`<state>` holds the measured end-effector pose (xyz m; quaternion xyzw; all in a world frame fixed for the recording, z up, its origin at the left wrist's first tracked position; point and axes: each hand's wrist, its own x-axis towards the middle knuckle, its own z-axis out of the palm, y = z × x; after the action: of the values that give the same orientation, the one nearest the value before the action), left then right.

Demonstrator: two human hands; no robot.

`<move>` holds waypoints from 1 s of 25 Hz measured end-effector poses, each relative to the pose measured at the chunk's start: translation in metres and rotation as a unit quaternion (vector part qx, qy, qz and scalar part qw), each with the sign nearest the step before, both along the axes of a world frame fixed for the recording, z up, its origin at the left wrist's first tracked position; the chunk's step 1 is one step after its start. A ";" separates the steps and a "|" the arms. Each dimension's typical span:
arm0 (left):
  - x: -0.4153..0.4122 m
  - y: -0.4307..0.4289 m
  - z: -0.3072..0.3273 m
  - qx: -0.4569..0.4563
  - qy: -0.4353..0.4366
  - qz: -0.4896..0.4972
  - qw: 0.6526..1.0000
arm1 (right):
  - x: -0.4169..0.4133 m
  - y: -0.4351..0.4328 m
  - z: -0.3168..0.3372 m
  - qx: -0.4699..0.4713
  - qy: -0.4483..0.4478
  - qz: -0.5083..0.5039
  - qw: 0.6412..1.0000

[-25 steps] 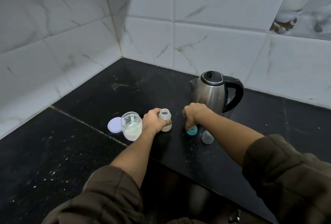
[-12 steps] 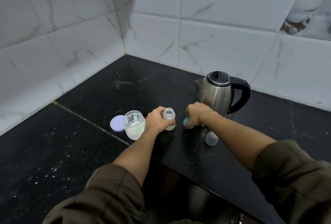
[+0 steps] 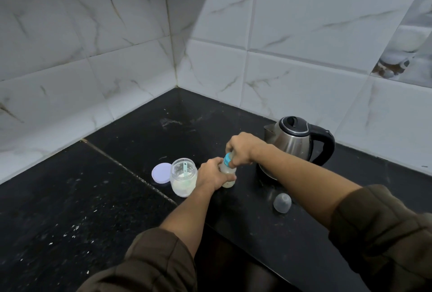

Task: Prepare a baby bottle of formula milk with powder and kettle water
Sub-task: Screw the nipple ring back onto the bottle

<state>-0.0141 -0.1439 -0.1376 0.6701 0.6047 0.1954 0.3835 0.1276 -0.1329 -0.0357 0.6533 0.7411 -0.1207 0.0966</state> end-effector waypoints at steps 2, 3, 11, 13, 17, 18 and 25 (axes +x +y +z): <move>-0.001 0.001 -0.001 -0.002 -0.003 -0.001 1.000 | -0.004 0.001 -0.004 -0.013 -0.016 0.007 1.000; -0.001 0.000 -0.001 -0.003 -0.003 -0.002 1.000 | -0.005 0.002 -0.005 -0.015 -0.018 0.009 1.000; -0.001 0.001 -0.006 -0.005 -0.014 0.002 1.000 | -0.009 0.011 -0.015 -0.021 -0.016 0.016 1.000; -0.001 0.001 -0.005 -0.007 -0.014 0.002 1.000 | -0.008 0.013 -0.020 -0.021 -0.014 0.015 1.000; 0.000 0.001 -0.004 -0.001 -0.012 -0.003 1.000 | -0.008 0.015 -0.023 -0.016 -0.013 0.002 1.000; 0.000 0.001 -0.004 -0.002 -0.013 -0.003 1.000 | -0.008 0.015 -0.025 -0.011 -0.015 -0.004 1.000; 0.000 -0.001 -0.008 -0.010 -0.038 0.023 0.999 | -0.008 0.012 -0.038 0.055 -0.056 -0.059 0.995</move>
<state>-0.0140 -0.1450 -0.1451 0.6446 0.6068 0.2234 0.4078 0.1200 -0.1212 -0.0733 0.7060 0.7001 -0.0486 0.0951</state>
